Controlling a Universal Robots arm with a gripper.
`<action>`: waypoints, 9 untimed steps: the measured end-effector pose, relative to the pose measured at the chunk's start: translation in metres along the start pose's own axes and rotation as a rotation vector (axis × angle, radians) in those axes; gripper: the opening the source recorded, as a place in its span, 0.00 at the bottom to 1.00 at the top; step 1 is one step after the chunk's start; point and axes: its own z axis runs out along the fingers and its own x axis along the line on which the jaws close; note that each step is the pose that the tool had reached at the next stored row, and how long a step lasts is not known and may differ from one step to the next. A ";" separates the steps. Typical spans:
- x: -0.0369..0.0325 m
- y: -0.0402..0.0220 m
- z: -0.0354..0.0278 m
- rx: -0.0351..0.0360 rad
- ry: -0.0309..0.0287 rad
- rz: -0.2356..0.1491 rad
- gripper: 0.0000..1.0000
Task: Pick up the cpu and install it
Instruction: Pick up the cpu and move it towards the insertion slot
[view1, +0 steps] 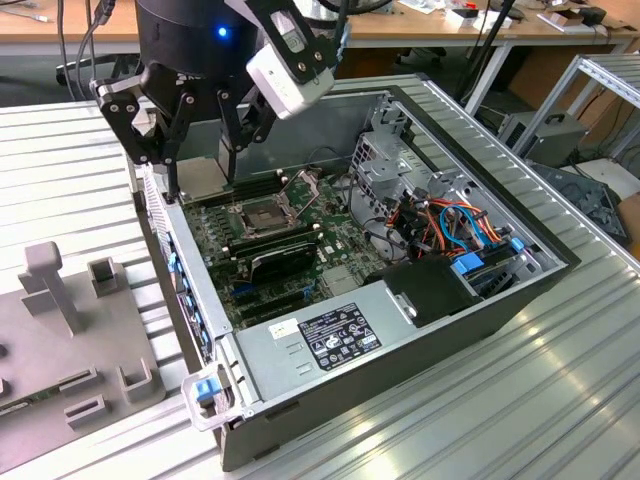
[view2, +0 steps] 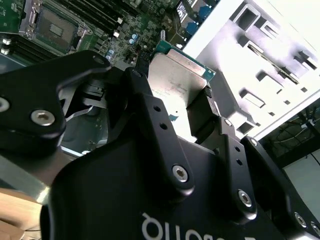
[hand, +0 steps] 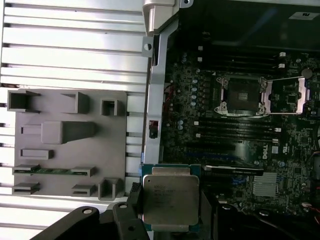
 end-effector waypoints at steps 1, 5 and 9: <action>-0.0012 -0.0001 -0.0001 0.0001 0.0001 0.000 0.55; -0.0064 -0.0004 -0.0001 0.0000 0.0000 0.000 0.55; -0.0129 -0.0009 -0.0002 0.0000 0.0000 0.000 0.55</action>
